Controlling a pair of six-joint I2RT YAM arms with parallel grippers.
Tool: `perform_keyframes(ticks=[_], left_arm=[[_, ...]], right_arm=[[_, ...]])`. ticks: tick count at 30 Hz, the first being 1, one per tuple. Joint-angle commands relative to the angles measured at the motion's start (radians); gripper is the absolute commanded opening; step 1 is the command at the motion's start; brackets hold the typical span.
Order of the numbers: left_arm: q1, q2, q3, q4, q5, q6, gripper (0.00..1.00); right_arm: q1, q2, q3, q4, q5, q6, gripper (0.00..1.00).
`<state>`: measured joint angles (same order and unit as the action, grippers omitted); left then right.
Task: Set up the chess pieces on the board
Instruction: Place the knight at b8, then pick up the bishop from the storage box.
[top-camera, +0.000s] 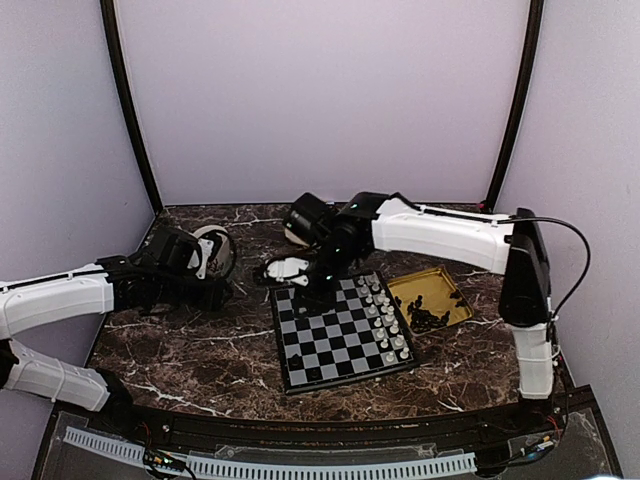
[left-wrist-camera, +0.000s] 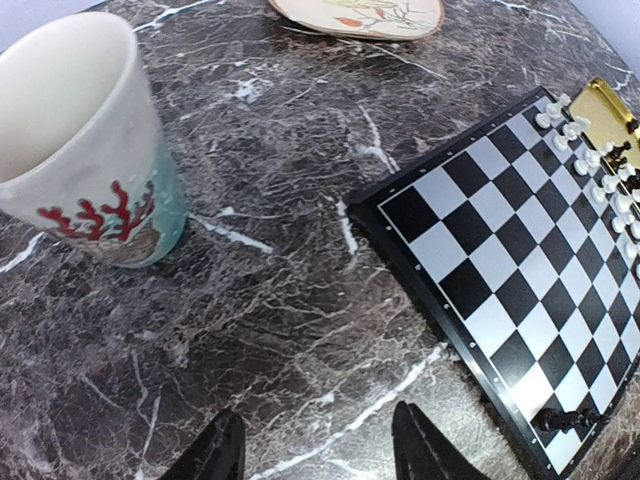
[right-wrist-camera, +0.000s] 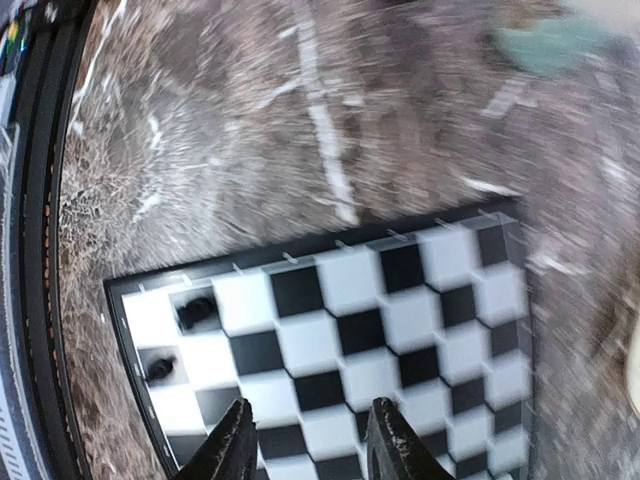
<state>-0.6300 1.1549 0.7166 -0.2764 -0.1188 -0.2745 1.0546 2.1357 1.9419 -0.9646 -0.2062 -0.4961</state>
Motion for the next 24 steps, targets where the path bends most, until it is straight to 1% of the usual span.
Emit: perform_keyframes(ticks=[1, 5, 9, 12, 16, 19, 22, 24], left_arm=[[0.009, 0.041, 0.055, 0.043, 0.139, 0.077, 0.52], [0.005, 0.096, 0.105, 0.067, 0.188, 0.103, 0.52], [-0.004, 0.161, 0.163, 0.088, 0.21, 0.113, 0.51], [-0.016, 0.208, 0.204, 0.096, 0.22, 0.12, 0.51], [-0.041, 0.259, 0.239, 0.116, 0.225, 0.122, 0.5], [-0.066, 0.292, 0.257, 0.133, 0.217, 0.127, 0.5], [-0.113, 0.339, 0.3, 0.122, 0.174, 0.147, 0.5], [-0.138, 0.376, 0.334, 0.113, 0.17, 0.153, 0.5]], right_arm=[[-0.114, -0.216, -0.129, 0.036, -0.003, 0.002, 0.38], [-0.242, -0.335, -0.31, 0.092, 0.065, 0.002, 0.38], [-0.375, -0.451, -0.468, 0.138, 0.088, 0.006, 0.37], [-0.486, -0.524, -0.531, 0.117, 0.071, 0.01, 0.37], [-0.599, -0.592, -0.629, 0.092, 0.055, 0.012, 0.36], [-0.655, -0.623, -0.695, 0.092, 0.03, 0.029, 0.35], [-0.699, -0.644, -0.726, 0.063, -0.012, 0.038, 0.35], [-0.722, -0.66, -0.754, 0.058, -0.002, 0.039, 0.35]])
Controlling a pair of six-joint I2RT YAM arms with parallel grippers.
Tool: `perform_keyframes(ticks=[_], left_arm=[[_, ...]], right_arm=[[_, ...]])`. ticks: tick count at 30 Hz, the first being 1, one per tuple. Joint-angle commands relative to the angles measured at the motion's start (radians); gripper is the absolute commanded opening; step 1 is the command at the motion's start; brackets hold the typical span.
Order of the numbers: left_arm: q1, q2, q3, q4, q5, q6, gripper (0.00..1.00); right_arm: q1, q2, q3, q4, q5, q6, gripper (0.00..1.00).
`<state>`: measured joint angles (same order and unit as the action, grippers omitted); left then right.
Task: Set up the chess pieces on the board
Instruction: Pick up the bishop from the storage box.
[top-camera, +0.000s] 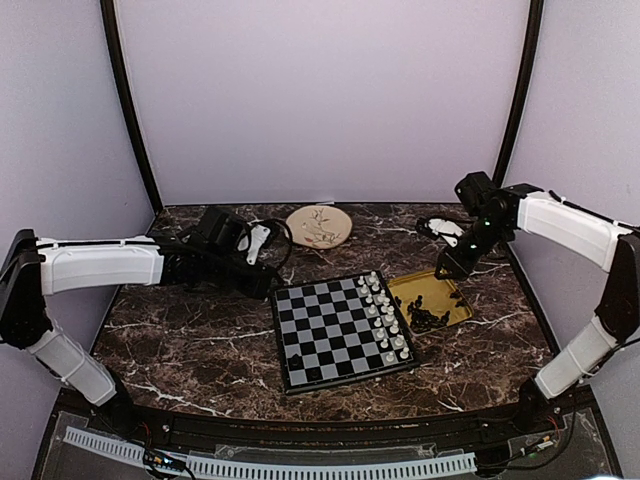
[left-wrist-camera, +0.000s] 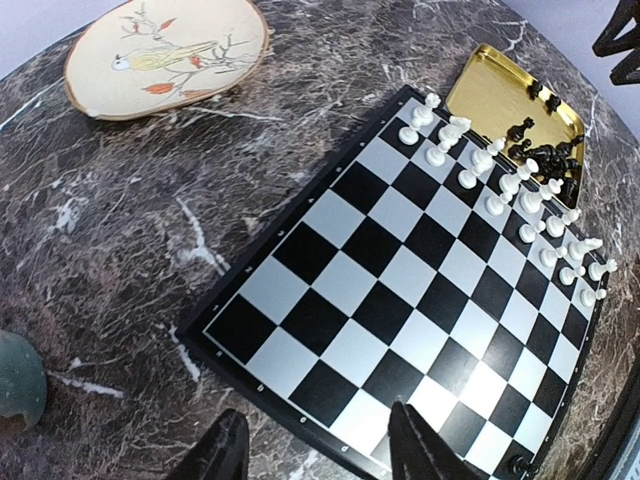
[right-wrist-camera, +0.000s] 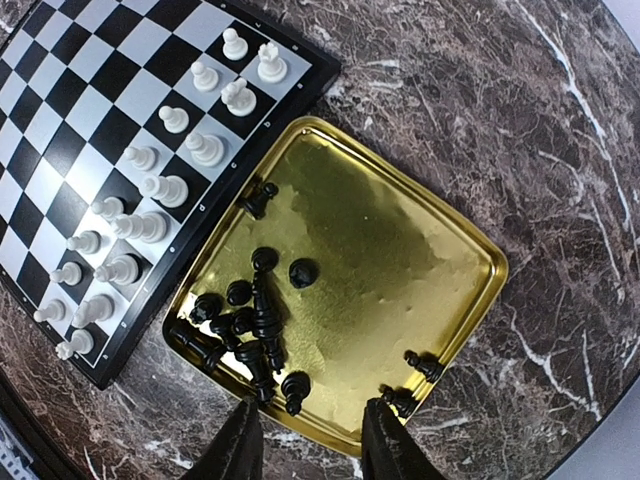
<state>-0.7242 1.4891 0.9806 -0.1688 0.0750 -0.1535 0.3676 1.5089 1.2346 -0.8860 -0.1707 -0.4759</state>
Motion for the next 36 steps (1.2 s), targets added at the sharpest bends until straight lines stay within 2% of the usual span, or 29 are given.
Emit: perform_keyframes(ticks=[1, 10, 20, 30, 36], left_arm=[[-0.051, 0.054, 0.08, 0.006, -0.018, 0.032, 0.5], [-0.078, 0.104, 0.111, 0.02, 0.006, 0.03, 0.49], [-0.08, 0.077, 0.08, 0.015, -0.007, 0.016, 0.49], [-0.08, 0.083, 0.077, 0.011, -0.006, 0.009, 0.49], [-0.081, 0.084, 0.069, 0.016, -0.004, 0.004, 0.49]], right_arm=[[-0.044, -0.04, -0.063, -0.021, -0.027, 0.017, 0.34], [-0.053, -0.017, -0.184, -0.013, 0.028, -0.009, 0.36], [-0.053, 0.078, -0.188, 0.024, 0.026, -0.003, 0.34], [-0.054, 0.162, -0.187, 0.059, 0.038, 0.011, 0.23], [-0.053, 0.175, -0.188, 0.076, 0.066, 0.02, 0.12]])
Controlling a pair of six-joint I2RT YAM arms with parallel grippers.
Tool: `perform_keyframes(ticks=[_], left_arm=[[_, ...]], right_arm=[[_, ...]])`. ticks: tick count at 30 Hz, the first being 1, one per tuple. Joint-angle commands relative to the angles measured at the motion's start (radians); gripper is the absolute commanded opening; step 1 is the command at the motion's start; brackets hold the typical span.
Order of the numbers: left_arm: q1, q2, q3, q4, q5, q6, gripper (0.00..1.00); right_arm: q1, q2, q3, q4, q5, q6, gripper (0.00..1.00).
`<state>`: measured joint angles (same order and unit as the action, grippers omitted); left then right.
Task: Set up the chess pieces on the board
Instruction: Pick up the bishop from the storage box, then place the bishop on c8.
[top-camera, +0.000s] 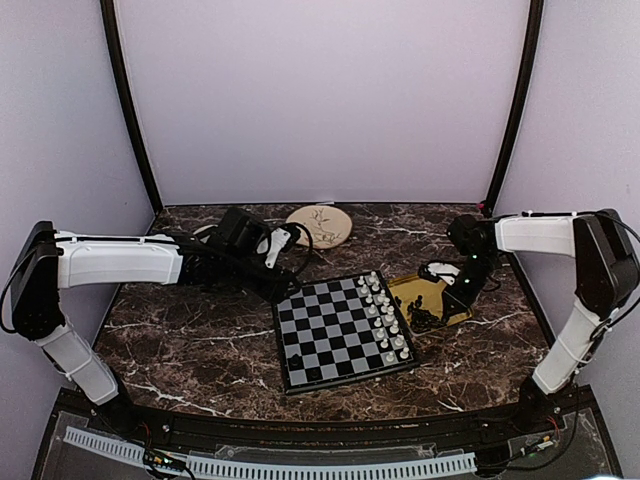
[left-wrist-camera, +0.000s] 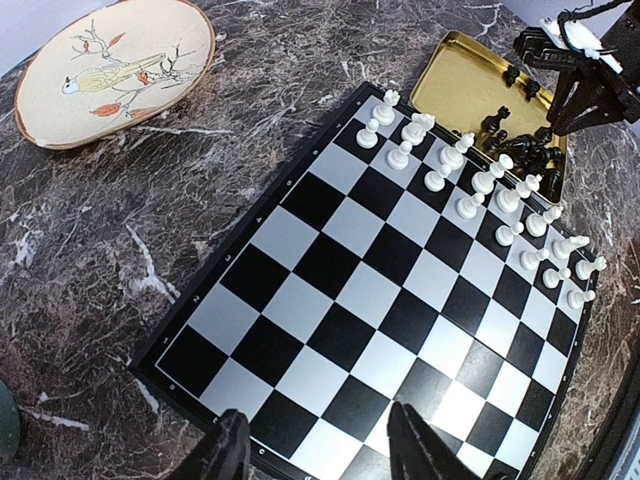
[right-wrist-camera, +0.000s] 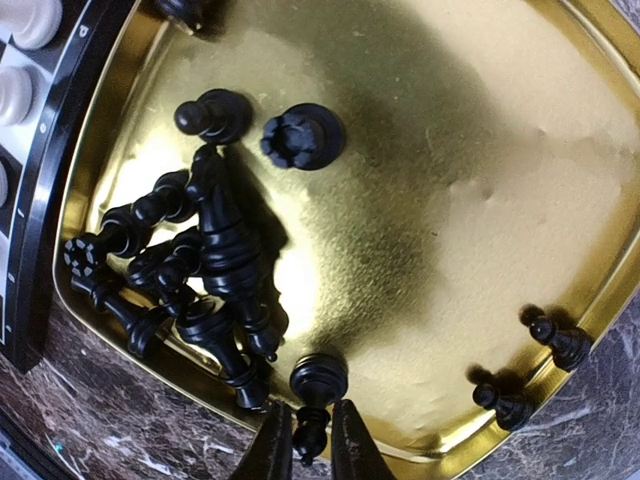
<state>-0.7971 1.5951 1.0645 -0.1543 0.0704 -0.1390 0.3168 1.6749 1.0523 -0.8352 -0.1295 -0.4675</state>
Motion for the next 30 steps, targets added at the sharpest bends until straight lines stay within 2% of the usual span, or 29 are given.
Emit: perform_keyframes(ticks=[1, 7, 19, 23, 30], left_arm=[[-0.008, -0.023, -0.017, 0.001, 0.001, -0.01, 0.49], [-0.008, -0.026, -0.029, 0.005, -0.001, -0.011, 0.49], [-0.008, -0.061, -0.052, 0.019, -0.017, -0.017, 0.49], [-0.008, -0.083, -0.056, 0.002, -0.057, -0.017, 0.49], [-0.007, -0.168, -0.107, 0.015, -0.103, -0.057, 0.49]], right_arm=[[-0.003, 0.009, -0.003, 0.025, 0.028, 0.012, 0.1], [-0.003, -0.005, 0.018, 0.018, 0.046, 0.011, 0.01], [0.005, -0.023, 0.184, -0.06, 0.023, 0.005, 0.0], [0.07, -0.016, 0.282, -0.096, 0.005, -0.02, 0.01], [0.307, 0.079, 0.493, -0.167, 0.013, -0.043, 0.01]])
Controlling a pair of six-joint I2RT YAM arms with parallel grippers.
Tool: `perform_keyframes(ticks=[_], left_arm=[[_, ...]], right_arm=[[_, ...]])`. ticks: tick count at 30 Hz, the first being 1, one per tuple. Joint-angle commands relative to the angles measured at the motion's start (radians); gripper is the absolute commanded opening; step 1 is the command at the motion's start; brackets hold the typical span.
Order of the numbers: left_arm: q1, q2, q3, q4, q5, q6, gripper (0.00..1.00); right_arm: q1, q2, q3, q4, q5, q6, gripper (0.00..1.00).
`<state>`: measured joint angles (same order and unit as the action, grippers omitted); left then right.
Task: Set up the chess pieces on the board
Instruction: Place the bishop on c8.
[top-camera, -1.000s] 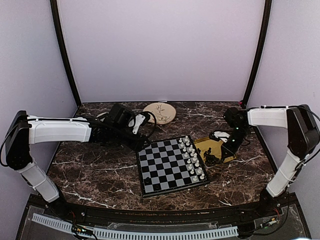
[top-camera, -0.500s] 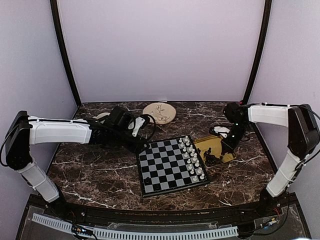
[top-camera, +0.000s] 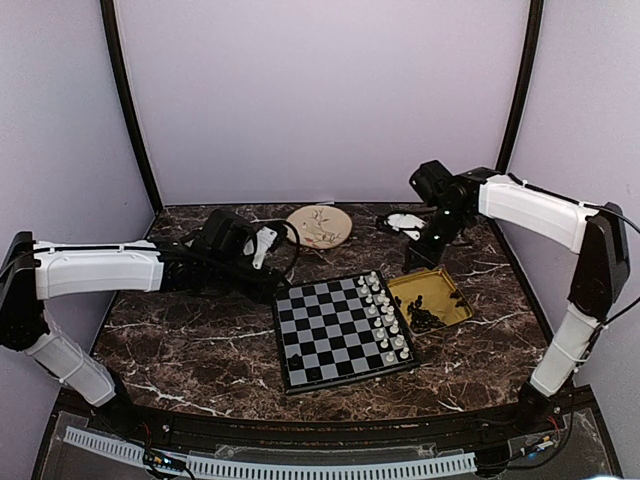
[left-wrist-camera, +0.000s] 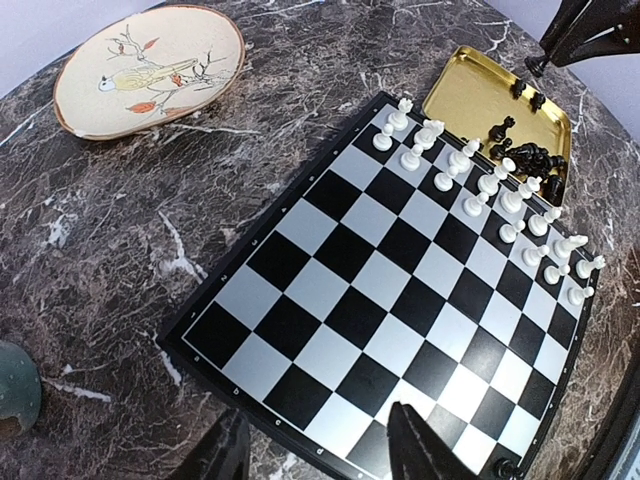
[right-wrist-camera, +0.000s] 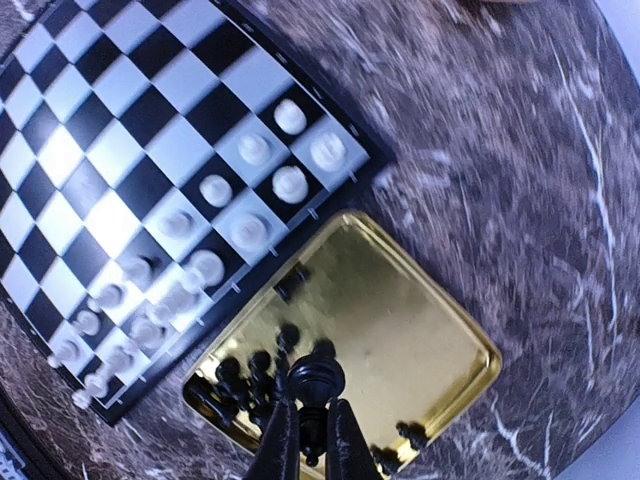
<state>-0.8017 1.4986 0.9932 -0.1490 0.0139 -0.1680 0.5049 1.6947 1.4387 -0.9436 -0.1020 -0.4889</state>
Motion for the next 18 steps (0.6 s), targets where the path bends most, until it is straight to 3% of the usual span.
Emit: perform_keyframes(ticks=[1, 10, 18], left_arm=[[-0.002, -0.082, -0.041, 0.004, -0.062, -0.032, 0.49], [0.048, -0.239, -0.145, -0.051, -0.189, -0.099, 0.51], [0.118, -0.366, -0.239, -0.064, -0.243, -0.128, 0.52]], right_arm=[[0.152, 0.081, 0.139, -0.069, -0.013, -0.022, 0.01], [0.423, 0.293, 0.379, -0.135, -0.038, -0.036, 0.02], [0.565, 0.438, 0.511, -0.146, -0.057, -0.039, 0.02]])
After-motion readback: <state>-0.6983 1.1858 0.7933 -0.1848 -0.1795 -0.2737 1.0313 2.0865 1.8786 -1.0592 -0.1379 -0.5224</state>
